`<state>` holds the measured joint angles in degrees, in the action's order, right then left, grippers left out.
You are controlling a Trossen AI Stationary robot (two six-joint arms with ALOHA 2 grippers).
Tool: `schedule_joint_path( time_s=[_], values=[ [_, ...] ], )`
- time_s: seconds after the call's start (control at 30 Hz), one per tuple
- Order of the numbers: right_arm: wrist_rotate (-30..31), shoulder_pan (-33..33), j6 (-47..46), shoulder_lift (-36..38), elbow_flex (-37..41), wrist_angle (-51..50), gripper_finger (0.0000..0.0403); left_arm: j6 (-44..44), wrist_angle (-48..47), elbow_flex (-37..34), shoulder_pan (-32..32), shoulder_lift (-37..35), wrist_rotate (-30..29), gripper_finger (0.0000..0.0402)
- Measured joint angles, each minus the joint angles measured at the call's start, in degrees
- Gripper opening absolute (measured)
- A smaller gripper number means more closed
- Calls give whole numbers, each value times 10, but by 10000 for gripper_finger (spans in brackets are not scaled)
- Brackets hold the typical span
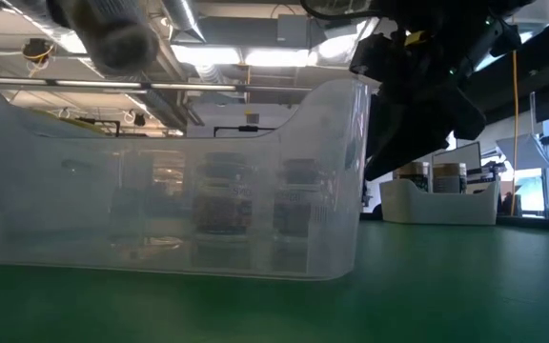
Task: Sort spices by type
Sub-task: Put the brown spice bottle into the bottom transparent bin
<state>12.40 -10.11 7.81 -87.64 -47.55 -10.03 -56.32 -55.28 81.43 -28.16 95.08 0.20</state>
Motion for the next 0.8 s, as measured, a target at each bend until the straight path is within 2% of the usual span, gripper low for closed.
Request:
schedule_joint_path(
  time_s=[0.23,0.4,0.8],
  values=[
    [0,0,1,0,0,-1,298,82,-9,-5,49,17,-24,173],
    [2,0,2,0,0,1,299,125,-8,-5,59,55,-57,173],
    [5,0,2,0,0,5,298,189,-12,-6,57,156,-34,176]
  ],
)
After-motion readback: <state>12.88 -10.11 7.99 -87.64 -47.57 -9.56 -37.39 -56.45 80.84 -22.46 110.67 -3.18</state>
